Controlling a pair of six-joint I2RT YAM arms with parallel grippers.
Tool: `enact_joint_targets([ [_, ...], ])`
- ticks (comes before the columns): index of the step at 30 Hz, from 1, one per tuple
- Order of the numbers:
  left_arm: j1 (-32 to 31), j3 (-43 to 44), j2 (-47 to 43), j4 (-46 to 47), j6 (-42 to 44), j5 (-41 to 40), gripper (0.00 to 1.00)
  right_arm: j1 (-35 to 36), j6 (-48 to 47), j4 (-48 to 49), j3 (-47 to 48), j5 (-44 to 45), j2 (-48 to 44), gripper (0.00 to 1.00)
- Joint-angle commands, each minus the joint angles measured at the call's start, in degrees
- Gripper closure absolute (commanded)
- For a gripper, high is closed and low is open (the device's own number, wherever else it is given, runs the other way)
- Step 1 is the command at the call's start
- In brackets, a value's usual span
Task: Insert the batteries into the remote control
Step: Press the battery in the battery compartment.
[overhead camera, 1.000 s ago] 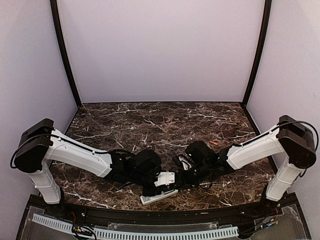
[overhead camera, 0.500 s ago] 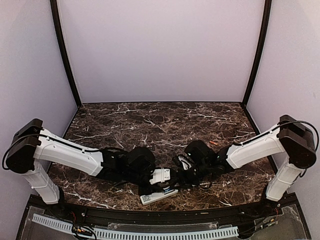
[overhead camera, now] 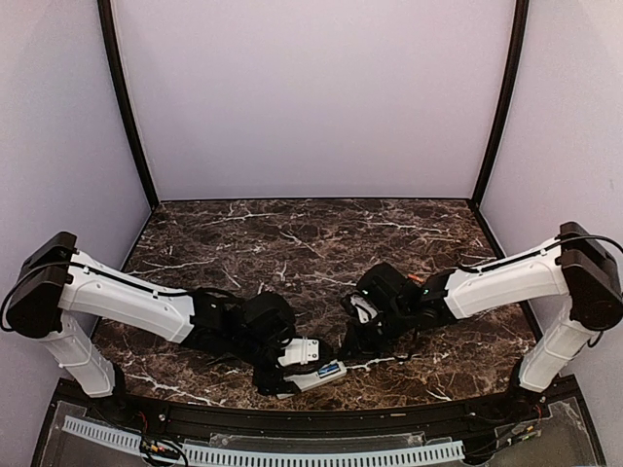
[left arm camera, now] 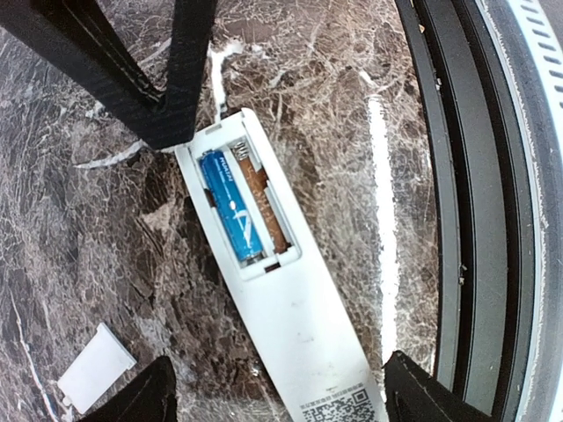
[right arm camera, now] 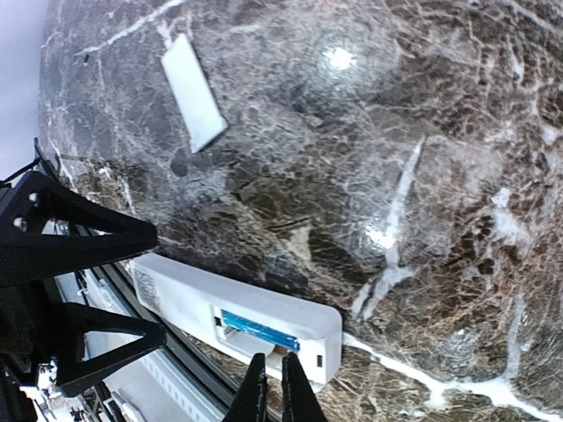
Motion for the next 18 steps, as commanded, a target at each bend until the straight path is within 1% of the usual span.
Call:
enact_joint_targets([
  [1,0.17,-1.31,0.60,-1.03,-1.07,-0.04,0.19,1.26,-0.61,-5.41,2.32,3.04,2.49,0.93],
  [5,0.09,-1.86,1.73,0.05,-1.04,-0.25,0.21,1.96,-1.33,-7.13,3.55,4.22,3.14,0.93],
  [9,0.09,-1.73,2.94,0.82,-1.12,-0.49,0.25,2.68,-1.56,-7.30,4.26,3.99,4.14,0.94],
  [13,0.00,-1.22,4.10,0.71,-1.14,-0.61,0.31,3.28,-1.52,-6.60,4.44,3.79,4.96,0.95],
  [18,0.00,-1.09,4.38,0.64,-1.18,-0.65,0.43,3.59,-1.46,-6.43,4.52,3.27,5.18,0.98],
])
